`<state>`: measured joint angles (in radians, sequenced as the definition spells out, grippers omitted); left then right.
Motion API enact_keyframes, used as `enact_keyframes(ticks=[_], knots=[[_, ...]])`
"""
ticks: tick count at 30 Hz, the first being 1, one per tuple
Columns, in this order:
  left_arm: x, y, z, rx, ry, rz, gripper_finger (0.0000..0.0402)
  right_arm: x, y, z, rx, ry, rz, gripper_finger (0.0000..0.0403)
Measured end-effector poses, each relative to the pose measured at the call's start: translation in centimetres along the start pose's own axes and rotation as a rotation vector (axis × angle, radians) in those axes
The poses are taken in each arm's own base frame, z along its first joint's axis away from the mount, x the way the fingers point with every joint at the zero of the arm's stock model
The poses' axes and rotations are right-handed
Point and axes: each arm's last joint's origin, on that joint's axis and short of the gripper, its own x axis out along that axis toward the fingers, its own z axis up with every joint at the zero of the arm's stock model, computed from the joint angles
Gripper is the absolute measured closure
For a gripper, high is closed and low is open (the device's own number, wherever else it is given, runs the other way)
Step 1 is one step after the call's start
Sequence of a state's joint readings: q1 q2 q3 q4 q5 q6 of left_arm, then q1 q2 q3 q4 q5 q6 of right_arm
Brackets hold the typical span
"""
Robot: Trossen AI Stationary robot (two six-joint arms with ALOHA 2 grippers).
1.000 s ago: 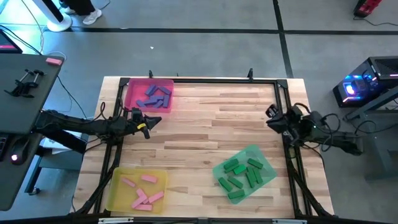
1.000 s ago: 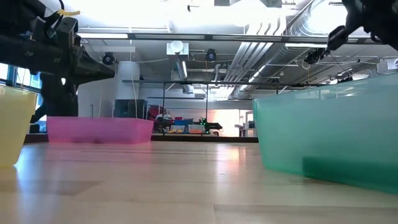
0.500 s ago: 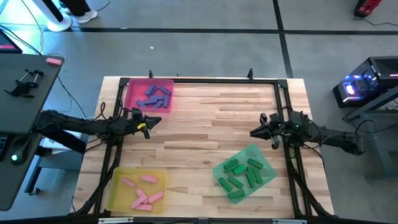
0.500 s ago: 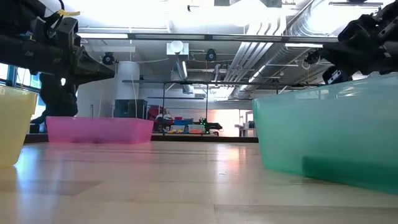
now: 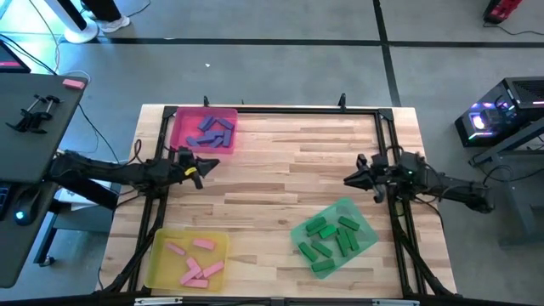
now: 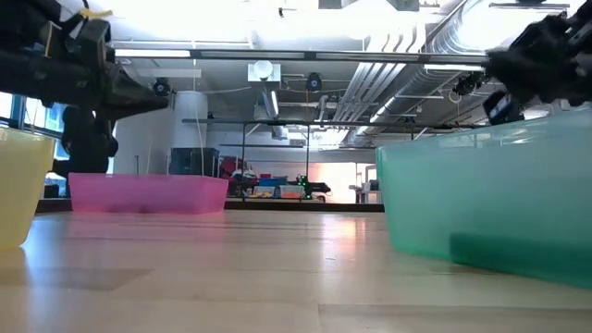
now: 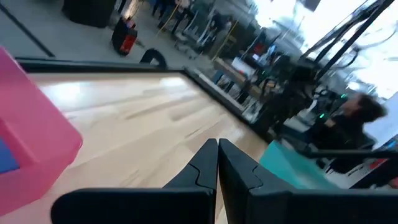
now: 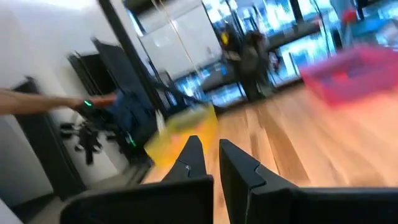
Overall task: Sort blocks
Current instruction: Return to Home Position
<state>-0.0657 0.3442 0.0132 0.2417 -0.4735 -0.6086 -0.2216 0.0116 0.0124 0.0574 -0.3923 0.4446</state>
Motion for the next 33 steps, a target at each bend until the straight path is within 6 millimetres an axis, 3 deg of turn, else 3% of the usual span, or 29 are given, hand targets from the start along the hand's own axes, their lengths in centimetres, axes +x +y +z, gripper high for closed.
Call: enact_keyframes(ticks=[6, 13, 29, 33], knots=[[-1.0, 0.8, 0.4, -0.003, -0.021, 0.023, 0.0401, 0.0, 0.6, 0.6, -0.034, -0.066, 0.064, 0.0402], [-1.9, 0.7, 2.1, -0.043, -0.183, -0.037, 0.0401, 0.1, 0.5, 0.3, -0.020, -0.033, 0.059, 0.0402], [-1.9, 0.6, 2.1, -0.052, -0.178, -0.057, 0.0401, 0.2, 0.2, -0.2, 0.005, 0.023, 0.031, 0.0402], [-1.9, 0.6, 1.6, 0.169, -0.130, -0.056, 0.0401, 0.2, 0.2, -0.2, 0.005, 0.023, 0.032, 0.0402]])
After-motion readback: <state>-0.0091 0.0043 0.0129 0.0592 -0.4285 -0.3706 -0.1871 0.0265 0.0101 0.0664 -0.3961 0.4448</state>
